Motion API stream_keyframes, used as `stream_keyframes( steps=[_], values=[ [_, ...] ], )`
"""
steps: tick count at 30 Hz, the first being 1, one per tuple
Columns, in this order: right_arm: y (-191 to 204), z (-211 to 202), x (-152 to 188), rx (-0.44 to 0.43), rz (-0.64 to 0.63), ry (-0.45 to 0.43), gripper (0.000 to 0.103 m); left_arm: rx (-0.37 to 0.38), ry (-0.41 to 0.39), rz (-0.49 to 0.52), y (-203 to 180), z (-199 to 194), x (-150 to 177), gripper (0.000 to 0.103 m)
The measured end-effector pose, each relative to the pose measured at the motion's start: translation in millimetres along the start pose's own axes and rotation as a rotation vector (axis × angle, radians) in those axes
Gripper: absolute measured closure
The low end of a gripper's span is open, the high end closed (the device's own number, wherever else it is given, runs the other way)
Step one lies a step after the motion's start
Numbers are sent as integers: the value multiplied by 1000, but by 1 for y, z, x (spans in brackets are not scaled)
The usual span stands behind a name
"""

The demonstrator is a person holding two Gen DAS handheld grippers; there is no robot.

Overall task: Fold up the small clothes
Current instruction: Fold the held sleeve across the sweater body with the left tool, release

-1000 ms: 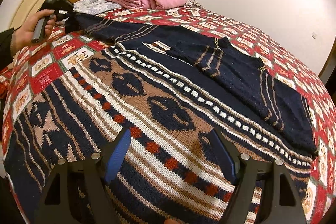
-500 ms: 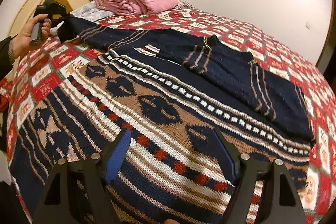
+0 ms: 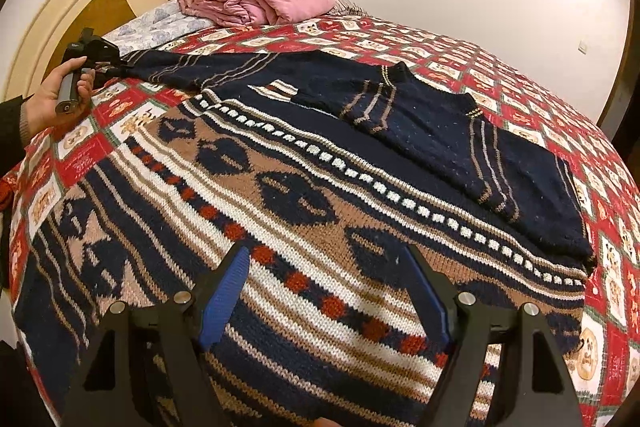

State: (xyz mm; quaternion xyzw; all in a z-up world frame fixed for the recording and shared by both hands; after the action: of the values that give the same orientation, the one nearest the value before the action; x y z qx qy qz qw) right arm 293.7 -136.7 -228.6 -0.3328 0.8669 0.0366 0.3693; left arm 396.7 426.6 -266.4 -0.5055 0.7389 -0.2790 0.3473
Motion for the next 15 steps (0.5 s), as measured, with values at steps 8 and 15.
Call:
stream_keyframes(
  steps=[8, 15],
  values=[
    [21, 9, -6, -5, -55, 13, 25, 46, 10, -81, -4, -3, -17, 39],
    [37, 10, -7, 8, -141, 15, 25, 3, -6, -20, -11, 8, -29, 48]
  ],
)
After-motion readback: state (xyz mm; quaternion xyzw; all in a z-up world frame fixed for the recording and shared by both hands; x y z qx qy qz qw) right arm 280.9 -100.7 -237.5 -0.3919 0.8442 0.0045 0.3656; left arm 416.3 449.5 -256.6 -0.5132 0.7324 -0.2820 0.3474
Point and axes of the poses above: each gripper's, at about its wrist camera, not at the fingertips, and z roughly the way its jaws point, y to its left, x to its underside, the point moved 6 cm from there along z, roughly the way its jaws point, and after that the axes turned 9 degrees about -z, right-handed, at the moved point
